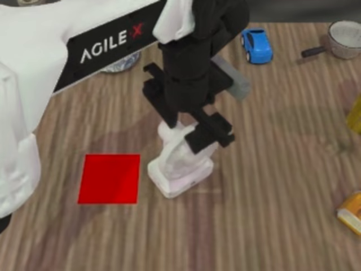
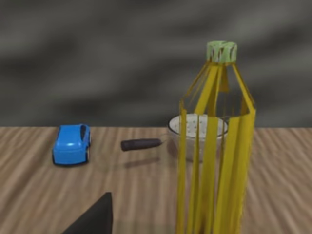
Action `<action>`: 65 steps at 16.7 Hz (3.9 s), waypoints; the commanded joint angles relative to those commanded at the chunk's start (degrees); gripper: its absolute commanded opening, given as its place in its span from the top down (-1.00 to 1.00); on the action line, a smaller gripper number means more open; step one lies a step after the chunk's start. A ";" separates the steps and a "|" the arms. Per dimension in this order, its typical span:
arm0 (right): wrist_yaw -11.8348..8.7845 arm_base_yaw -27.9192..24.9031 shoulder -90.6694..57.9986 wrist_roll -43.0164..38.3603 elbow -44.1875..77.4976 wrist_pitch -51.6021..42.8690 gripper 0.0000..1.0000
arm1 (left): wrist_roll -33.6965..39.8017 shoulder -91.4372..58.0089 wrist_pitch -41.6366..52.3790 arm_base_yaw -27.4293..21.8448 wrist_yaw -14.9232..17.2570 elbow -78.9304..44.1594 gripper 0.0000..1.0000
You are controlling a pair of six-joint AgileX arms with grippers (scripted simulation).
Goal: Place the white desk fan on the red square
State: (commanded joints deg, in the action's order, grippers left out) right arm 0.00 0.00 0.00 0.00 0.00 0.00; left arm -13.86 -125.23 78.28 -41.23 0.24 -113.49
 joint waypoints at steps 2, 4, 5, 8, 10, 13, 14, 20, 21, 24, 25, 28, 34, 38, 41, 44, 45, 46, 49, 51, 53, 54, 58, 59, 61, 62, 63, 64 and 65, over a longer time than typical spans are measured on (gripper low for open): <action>0.00 0.00 0.00 0.00 0.00 0.00 -1.00 | 0.00 0.00 0.00 0.00 0.00 0.00 0.36; 0.00 0.00 0.00 0.00 0.00 0.00 -1.00 | 0.00 0.00 0.00 0.00 0.00 0.00 0.66; 0.00 0.00 0.00 0.00 0.00 0.00 -1.00 | 0.00 0.00 0.00 0.00 0.00 0.00 0.81; 0.00 0.00 0.00 0.00 0.00 0.00 -1.00 | 0.00 0.00 0.00 0.00 0.00 0.00 1.00; 0.00 0.00 0.00 0.00 0.00 0.00 -1.00 | 0.00 0.00 0.00 0.00 0.00 0.00 1.00; 0.00 0.00 0.00 0.00 0.00 0.00 -1.00 | 0.00 0.00 0.00 0.00 0.00 0.00 1.00; 0.00 0.00 0.00 0.00 0.00 0.00 -1.00 | 0.00 0.00 0.00 0.00 0.00 0.00 1.00; 0.00 0.00 0.00 0.00 0.00 0.00 -1.00 | 0.01 -0.79 5.67 0.41 0.07 -6.81 1.00; 0.00 0.00 0.00 0.00 0.00 0.00 -1.00 | 0.03 -1.14 7.56 0.58 0.07 -9.33 1.00; 0.00 0.00 0.00 0.00 0.00 0.00 -1.00 | 0.07 -1.85 12.28 1.01 0.10 -14.64 1.00; 0.00 0.00 0.00 0.00 0.00 0.00 -1.00 | 0.08 -1.93 12.89 1.08 0.10 -15.26 1.00; 0.00 0.00 0.00 0.00 0.00 0.00 -1.00 | 0.08 -1.94 12.96 1.09 0.10 -15.33 1.00; 0.00 0.00 0.00 0.00 0.00 0.00 -1.00 | -6.41 1.04 11.69 2.98 0.60 -10.53 1.00; 0.00 0.00 0.00 0.00 0.00 0.00 -1.00 | -21.42 7.36 8.68 7.80 1.72 -1.44 1.00; 0.00 0.00 0.00 0.00 0.00 0.00 -1.00 | -34.84 13.22 5.79 12.07 2.73 6.75 1.00; 0.00 0.00 0.00 0.00 0.00 0.00 -1.00 | -46.22 18.59 3.17 15.99 3.63 14.56 1.00; 0.00 0.00 0.00 0.00 0.00 0.00 -1.00 | -48.95 20.00 2.51 17.04 3.86 16.74 1.00; 0.00 0.00 0.00 0.00 0.00 0.00 -1.00 | -51.13 21.17 1.97 17.93 4.04 18.60 1.00; 0.00 0.00 0.00 0.00 0.00 0.00 -1.00 | -53.86 22.72 1.28 19.14 4.29 21.17 1.00; 0.00 0.00 0.00 0.00 0.00 0.00 -1.00 | -53.86 22.72 1.28 19.14 4.29 21.17 1.00; 0.00 0.00 0.00 0.00 0.00 0.00 -1.00 | -53.86 22.49 1.39 18.86 4.19 21.03 1.00; 0.00 0.00 0.00 0.00 0.00 0.00 -1.00 | -53.90 22.49 1.17 18.82 4.19 21.25 1.00; 0.00 0.00 0.00 0.00 0.00 0.00 -1.00 | -53.78 22.24 -4.12 19.07 4.26 25.88 1.00; 0.00 0.00 0.00 0.00 0.00 0.00 -1.00 | -53.79 22.11 -5.46 19.10 4.28 27.13 1.00; 0.00 0.00 0.00 0.00 0.00 0.00 -1.00 | -53.85 21.94 -6.43 19.11 4.29 28.10 1.00; 0.00 0.00 0.00 0.00 0.00 0.00 -1.00 | -53.85 21.94 -6.43 19.11 4.29 28.10 1.00; 0.00 0.00 0.00 0.00 0.00 0.00 -1.00 | -53.85 21.94 -6.43 19.11 4.29 28.10 1.00; 0.00 0.00 0.00 0.00 0.00 0.00 -1.00 | -53.85 21.94 -6.43 19.11 4.29 28.10 1.00; 0.00 0.00 0.00 0.00 0.00 0.00 -1.00 | -53.85 21.94 -6.43 19.11 4.29 28.10 0.85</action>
State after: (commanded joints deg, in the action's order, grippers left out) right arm 0.00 0.00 0.00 0.00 0.00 0.00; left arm -67.71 -103.29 71.85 -22.12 4.54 -85.39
